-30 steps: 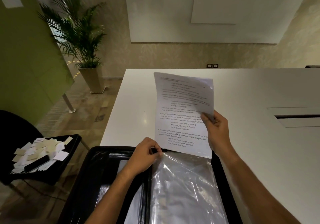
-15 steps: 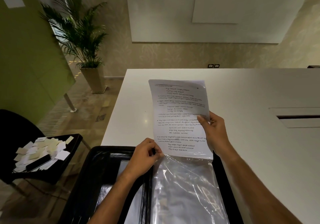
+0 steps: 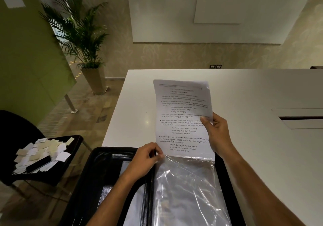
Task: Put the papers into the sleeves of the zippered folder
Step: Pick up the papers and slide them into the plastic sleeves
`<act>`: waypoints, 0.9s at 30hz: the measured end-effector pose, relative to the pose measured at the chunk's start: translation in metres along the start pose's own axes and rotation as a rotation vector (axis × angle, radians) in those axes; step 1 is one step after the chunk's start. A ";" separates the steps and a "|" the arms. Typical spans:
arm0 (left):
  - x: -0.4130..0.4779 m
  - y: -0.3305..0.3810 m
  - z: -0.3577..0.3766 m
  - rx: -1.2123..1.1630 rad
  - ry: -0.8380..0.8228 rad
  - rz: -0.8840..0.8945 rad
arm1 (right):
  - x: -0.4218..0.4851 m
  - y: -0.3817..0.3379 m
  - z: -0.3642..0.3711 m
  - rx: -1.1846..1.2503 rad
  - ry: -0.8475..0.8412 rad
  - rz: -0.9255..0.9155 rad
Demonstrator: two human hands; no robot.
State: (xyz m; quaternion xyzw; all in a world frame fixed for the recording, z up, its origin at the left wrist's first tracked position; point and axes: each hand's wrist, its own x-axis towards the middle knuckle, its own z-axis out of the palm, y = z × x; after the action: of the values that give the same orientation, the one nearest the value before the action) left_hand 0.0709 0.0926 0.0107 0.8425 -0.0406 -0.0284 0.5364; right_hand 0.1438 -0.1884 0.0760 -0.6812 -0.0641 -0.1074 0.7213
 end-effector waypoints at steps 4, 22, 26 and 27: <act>0.001 -0.004 0.000 -0.016 -0.026 -0.007 | 0.007 0.004 -0.001 -0.157 -0.014 -0.042; 0.002 0.004 0.006 -0.010 0.100 0.069 | 0.005 0.004 0.004 -0.206 -0.120 -0.103; -0.002 0.003 0.019 0.235 0.250 0.097 | -0.001 0.005 0.008 -0.228 -0.076 -0.110; -0.004 0.003 0.023 0.323 0.273 0.118 | -0.003 0.006 0.008 -0.238 -0.064 -0.109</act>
State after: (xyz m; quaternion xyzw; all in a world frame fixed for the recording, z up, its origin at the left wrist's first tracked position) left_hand 0.0651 0.0707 0.0033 0.9097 -0.0210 0.1244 0.3957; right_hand 0.1430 -0.1797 0.0704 -0.7604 -0.1110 -0.1313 0.6262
